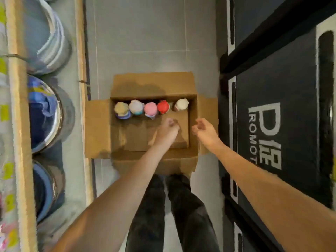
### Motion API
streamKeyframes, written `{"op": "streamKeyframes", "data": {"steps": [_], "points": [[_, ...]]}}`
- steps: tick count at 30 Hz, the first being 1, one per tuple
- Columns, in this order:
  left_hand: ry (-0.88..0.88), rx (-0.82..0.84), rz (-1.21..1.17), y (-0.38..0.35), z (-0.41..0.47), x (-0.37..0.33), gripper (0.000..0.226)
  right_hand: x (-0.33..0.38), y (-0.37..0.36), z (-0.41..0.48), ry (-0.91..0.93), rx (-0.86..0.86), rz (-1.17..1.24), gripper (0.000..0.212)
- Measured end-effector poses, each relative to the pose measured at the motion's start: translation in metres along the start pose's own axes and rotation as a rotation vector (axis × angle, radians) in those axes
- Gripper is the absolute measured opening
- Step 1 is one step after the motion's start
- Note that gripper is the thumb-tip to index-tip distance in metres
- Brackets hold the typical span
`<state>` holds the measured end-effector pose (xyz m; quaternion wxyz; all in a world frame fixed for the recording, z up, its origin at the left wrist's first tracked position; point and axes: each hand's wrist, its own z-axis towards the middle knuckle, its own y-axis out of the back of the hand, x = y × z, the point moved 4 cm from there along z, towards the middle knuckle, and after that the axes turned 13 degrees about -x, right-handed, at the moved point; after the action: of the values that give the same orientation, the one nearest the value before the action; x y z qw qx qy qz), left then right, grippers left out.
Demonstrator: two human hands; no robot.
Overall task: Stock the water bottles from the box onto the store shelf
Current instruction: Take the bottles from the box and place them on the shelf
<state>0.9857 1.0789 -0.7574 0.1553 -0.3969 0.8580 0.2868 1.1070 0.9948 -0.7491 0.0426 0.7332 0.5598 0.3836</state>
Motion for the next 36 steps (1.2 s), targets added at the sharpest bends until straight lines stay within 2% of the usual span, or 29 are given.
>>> {"op": "streamKeyframes", "data": {"steps": [2,7,10,14,15,18,20,24,30,34,36], "points": [[-0.001,-0.008,0.004,-0.029,0.050,0.020,0.035,-0.022,-0.029,0.050,-0.023,-0.020,-0.014,0.033],[0.017,0.062,-0.038,-0.091,0.159,0.058,0.045,-0.082,-0.094,0.169,-0.086,-0.070,0.028,0.044],[-0.018,0.110,-0.055,-0.128,0.224,0.074,0.056,-0.119,-0.136,0.236,-0.132,-0.063,0.125,0.068],[0.038,0.167,-0.148,-0.153,0.283,0.082,0.103,-0.136,-0.173,0.292,0.011,-0.095,0.191,0.091],[0.040,0.178,-0.152,-0.157,0.292,0.085,0.105,-0.136,-0.176,0.300,0.052,-0.098,0.215,0.094],[-0.028,0.198,-0.142,-0.161,0.302,0.082,0.077,-0.134,-0.179,0.317,0.086,-0.087,0.297,0.088],[-0.045,0.214,-0.142,-0.161,0.299,0.081,0.073,-0.132,-0.172,0.316,0.106,-0.082,0.305,0.084],[-0.068,0.235,-0.109,-0.150,0.262,0.086,0.088,-0.134,-0.151,0.281,0.109,-0.007,0.292,0.073],[-0.075,0.177,-0.046,-0.104,0.172,0.085,0.071,-0.110,-0.101,0.176,0.097,0.071,0.277,0.063],[-0.106,0.228,-0.057,-0.047,0.073,0.064,0.064,-0.078,-0.062,0.086,0.058,0.158,0.240,0.062],[-0.066,0.273,-0.120,-0.020,0.029,0.056,0.047,-0.061,-0.046,0.041,0.007,0.225,0.250,0.055]]}}
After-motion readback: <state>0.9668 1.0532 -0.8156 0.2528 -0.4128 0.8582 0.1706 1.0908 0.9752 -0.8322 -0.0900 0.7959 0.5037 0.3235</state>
